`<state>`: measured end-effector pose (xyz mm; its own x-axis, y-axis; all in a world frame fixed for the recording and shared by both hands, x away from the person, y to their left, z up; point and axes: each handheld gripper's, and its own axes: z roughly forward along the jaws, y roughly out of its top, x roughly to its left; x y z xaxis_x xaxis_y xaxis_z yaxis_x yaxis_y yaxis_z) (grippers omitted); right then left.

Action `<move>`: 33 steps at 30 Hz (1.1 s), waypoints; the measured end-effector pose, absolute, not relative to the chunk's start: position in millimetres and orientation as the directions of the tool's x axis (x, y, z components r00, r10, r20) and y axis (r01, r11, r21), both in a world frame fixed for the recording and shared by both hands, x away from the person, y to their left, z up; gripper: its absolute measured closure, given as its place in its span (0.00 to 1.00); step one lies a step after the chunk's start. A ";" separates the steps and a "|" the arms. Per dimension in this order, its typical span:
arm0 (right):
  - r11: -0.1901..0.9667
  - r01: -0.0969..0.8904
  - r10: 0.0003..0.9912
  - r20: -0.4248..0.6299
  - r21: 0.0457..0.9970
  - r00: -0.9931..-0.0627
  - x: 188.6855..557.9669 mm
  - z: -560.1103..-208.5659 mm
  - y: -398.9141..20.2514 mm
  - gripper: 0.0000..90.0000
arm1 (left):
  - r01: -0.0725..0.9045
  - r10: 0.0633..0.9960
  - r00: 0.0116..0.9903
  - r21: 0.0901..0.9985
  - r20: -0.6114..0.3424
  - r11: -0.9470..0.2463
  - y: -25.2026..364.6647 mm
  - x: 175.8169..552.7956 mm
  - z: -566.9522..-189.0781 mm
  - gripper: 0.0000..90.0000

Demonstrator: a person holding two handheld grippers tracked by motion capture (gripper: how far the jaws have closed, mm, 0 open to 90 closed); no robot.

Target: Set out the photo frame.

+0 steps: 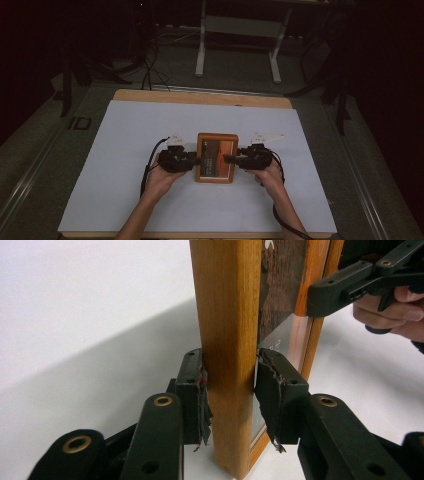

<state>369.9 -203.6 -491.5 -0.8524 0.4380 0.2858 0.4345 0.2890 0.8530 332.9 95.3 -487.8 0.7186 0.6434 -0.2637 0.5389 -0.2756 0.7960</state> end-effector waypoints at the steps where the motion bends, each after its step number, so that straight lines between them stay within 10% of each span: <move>1: 0.287 0.435 0.439 0.286 0.854 -0.852 369.9 -491.7 -203.7 0.64 | 0.540 0.644 0.718 0.795 -0.264 -0.275 95.4 332.7 -487.7 0.73; 25: 0.293 0.434 0.437 0.284 0.852 -0.854 371.9 -492.0 -203.3 0.59 | 0.554 0.646 0.714 0.782 -0.270 -0.285 95.9 330.7 -486.8 0.74; 33: 0.308 0.451 0.475 0.276 0.838 -0.836 363.7 -490.0 -215.8 0.46 | 0.556 0.651 0.703 0.792 -0.286 -0.253 106.8 331.9 -483.6 0.61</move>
<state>363.7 -215.8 -490.0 -0.8356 0.4750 0.2759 0.4514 0.3077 0.8376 331.9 106.8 -483.6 0.7032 0.6509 -0.2861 0.5560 -0.2527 0.7918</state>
